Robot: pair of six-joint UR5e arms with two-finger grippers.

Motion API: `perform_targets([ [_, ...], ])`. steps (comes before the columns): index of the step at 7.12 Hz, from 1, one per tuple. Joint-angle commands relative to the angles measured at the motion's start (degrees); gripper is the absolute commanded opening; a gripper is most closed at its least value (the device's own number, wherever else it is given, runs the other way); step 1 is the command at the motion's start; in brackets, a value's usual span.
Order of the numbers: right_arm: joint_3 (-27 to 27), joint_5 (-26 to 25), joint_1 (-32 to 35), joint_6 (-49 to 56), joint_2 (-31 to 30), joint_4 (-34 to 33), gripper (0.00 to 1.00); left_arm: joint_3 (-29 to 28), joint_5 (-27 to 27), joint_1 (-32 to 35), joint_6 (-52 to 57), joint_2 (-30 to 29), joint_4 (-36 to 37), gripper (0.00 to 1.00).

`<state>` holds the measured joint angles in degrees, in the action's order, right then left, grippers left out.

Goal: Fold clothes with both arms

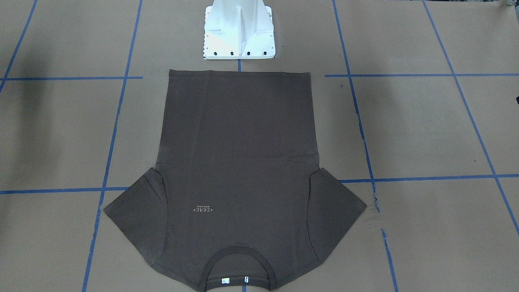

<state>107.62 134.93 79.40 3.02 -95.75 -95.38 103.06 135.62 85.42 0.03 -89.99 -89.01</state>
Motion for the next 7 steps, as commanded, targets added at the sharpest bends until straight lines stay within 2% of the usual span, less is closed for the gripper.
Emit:
perform_targets([
  [1, -4.0, -0.1, -6.1, -6.6, 6.7, 7.3, 1.0, -0.5, 0.2, -0.1, -0.5, -0.4, -1.9, 1.0],
  [3, -11.3, -1.7, -12.8, -27.3, 16.5, 16.1, 1.0, -1.6, 0.3, -0.1, -0.2, -0.5, -4.9, 1.0],
  [5, -22.9, -2.1, -17.6, -43.9, 24.4, 28.8, 0.99, -3.7, 2.5, -0.1, -0.2, -0.3, -8.6, 1.0],
  [6, -26.6, -4.9, -19.6, -54.3, 27.0, 34.4, 0.95, -4.1, 4.5, -0.1, -0.1, -0.3, -9.0, 1.0],
  [7, -29.6, -10.8, -23.0, -63.0, 30.9, 35.7, 0.91, -4.7, 4.6, -0.1, -0.1, -0.3, -9.6, 1.0],
])
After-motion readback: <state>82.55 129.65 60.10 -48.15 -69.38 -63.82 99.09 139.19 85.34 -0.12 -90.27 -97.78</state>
